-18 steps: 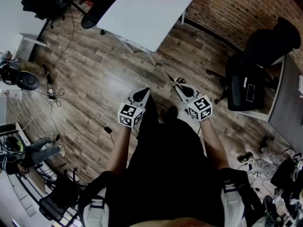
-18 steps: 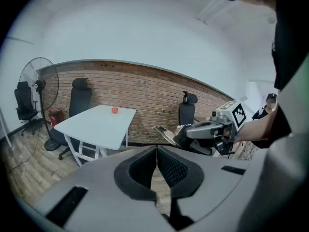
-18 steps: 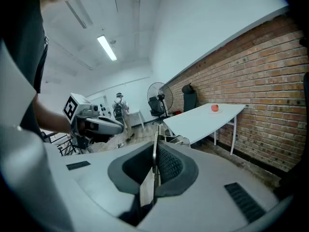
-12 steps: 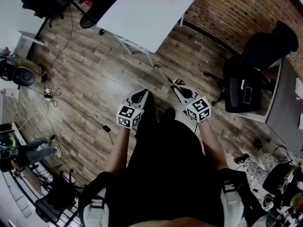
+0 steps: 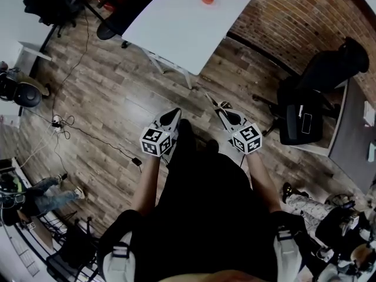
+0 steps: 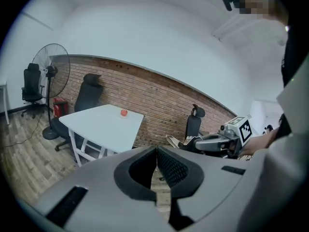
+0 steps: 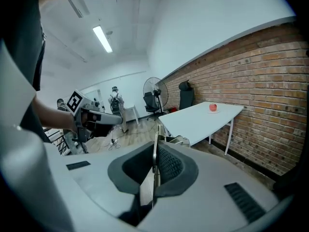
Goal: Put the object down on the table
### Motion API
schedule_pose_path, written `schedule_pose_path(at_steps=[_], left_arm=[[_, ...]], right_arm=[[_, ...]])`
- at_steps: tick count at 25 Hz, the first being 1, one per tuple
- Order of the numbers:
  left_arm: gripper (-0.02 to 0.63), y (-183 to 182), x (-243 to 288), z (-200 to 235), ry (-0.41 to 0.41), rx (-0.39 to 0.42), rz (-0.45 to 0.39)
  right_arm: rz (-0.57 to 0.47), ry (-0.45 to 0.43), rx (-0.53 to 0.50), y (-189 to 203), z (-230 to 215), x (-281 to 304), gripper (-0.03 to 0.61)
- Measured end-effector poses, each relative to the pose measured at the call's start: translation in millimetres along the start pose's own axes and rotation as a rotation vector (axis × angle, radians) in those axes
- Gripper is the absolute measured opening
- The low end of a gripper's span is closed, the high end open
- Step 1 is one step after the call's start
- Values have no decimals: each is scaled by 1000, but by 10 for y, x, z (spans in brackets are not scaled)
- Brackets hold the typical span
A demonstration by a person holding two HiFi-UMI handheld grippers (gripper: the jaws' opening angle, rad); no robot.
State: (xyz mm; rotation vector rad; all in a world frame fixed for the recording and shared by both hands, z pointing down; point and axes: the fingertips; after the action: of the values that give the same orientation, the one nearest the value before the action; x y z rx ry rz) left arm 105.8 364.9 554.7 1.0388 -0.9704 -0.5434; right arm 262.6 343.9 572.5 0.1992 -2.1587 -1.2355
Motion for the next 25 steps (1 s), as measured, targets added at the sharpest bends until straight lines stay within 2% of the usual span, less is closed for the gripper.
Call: schedule_pose_path(at_steps=[10,25], left_arm=[[21,-146,166,513,58,17,8],[21,-183,251,1294,89,45,31]], right_arm=[[-22,39,1,-370,-25,548,5],[-44,96,29,-636,-85,1223,5]])
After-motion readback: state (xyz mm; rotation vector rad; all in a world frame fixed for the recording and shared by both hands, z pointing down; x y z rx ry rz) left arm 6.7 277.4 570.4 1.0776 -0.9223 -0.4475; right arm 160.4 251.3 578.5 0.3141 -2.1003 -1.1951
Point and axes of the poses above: the fingertips, and each gripper's own axes: x forward along the fingers, z to its left, y out of its underside, and after that the axes turned 9 degrees about x, right-handed
